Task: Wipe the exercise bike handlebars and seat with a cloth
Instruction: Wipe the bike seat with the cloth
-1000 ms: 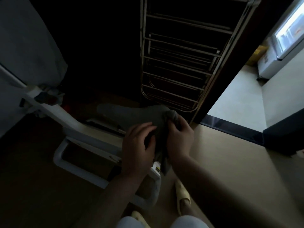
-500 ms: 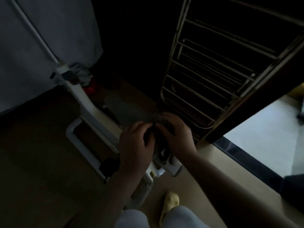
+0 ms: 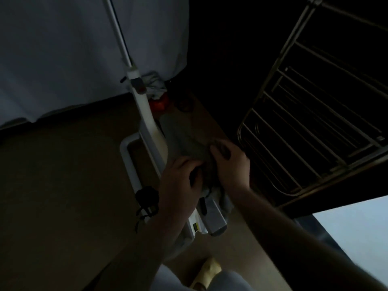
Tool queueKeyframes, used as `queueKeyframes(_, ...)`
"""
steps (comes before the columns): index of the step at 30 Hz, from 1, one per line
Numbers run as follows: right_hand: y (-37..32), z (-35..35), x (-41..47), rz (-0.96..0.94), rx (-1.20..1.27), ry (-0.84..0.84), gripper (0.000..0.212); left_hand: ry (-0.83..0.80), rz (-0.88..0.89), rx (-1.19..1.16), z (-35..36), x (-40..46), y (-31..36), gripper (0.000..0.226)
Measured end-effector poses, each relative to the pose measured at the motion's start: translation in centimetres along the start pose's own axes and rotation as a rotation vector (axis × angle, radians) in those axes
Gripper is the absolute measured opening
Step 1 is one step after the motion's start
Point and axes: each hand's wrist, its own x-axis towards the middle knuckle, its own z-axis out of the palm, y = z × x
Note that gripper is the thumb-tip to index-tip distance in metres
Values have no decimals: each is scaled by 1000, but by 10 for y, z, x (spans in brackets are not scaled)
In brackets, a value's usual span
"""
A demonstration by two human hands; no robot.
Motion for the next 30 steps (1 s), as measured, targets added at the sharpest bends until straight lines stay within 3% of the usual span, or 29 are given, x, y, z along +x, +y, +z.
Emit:
queueKeyframes(3,4,2,-28,-106,7,14,40,-7,22,25,-2,4,-3,33)
queueKeyframes(7,-4,-1,26,137,-117,-164,35,-32,40,11,-2,9,-5,28)
queueKeyframes(12,-5,3,-36,-31,-205,-96,53,-67,75,-24,-7,7,-9,33)
queueKeyframes(16,-4,6,5,-53,-308,-134,46,-73,122,-8,-9,11,-12,29)
queueKeyframes(18,-4,5,5,-57,-262,-133,41,-91,95,4,-9,11,-10,31)
queueKeyframes(23,5,0,-24,-325,-224,-69,36,-48,64,-36,-7,7,-11,27)
queueKeyframes(27,1,0,27,-193,-63,-223,27,45,-4,-59,-3,5,-5,28)
queueKeyframes(30,8,-6,16,-224,38,-247,29,109,-91,-36,1,6,2,26)
